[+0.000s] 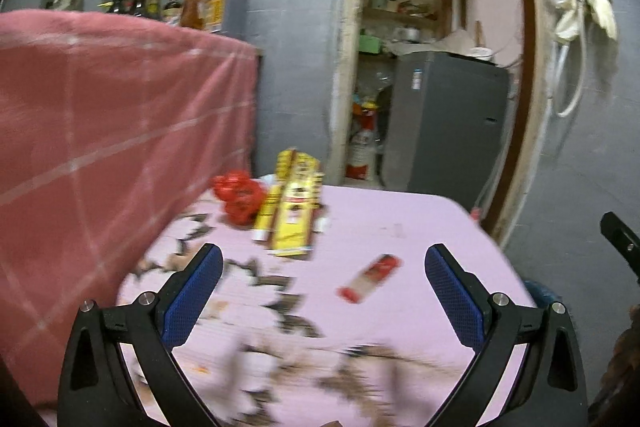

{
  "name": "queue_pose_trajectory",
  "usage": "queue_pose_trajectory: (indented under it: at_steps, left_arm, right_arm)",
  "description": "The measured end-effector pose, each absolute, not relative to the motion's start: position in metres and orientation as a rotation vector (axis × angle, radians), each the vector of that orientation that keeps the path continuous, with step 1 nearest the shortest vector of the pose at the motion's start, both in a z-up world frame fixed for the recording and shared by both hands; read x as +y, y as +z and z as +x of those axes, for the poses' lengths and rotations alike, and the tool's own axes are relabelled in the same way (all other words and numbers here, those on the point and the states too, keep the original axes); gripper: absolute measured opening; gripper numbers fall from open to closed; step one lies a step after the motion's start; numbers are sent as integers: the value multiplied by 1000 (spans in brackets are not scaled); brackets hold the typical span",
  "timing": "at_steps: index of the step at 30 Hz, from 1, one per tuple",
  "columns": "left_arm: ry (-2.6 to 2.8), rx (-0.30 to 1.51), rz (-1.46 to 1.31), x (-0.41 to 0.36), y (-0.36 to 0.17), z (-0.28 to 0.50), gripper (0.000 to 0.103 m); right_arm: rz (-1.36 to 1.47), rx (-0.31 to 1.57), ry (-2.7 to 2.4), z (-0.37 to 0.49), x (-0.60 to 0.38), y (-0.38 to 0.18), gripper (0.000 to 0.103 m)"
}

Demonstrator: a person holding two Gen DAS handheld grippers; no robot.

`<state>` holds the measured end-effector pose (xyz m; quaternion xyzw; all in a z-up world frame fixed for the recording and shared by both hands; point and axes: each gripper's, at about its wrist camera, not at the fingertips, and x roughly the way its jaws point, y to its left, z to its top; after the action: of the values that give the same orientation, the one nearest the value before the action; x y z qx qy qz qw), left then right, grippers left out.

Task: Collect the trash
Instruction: 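Move both tools back to the table toward the yellow box and lighter, then grasp the yellow box with the left gripper while the right grasps the red lighter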

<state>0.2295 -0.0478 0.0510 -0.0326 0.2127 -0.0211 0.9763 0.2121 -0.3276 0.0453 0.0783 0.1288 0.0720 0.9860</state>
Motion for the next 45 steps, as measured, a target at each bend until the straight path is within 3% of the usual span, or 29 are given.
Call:
queue_pose_trajectory:
  at_steps: [18,21,24,29,39,45]
  left_arm:
    - [18,602,-97,41,27,294,98]
    - [-1,637,-100,46,22,306,98]
    - [-14,666,-80,49,17,314,92]
    - [-62,739,-148,62,10,327,72]
    - [-169,811,-184,62,12,345,61]
    - [-228,835,-195,52,17,358,53]
  right_arm:
    - [110,581,281,297,-223,15,103]
    - [114,653,286,311,-210,4,96]
    - [118,710,286,321,-197,-5,86]
    - [101,805,283,334,-176,-19,75]
    - [22,884,275,350,-153,-30,72]
    - [20,880,282,348,-160,-30,57]
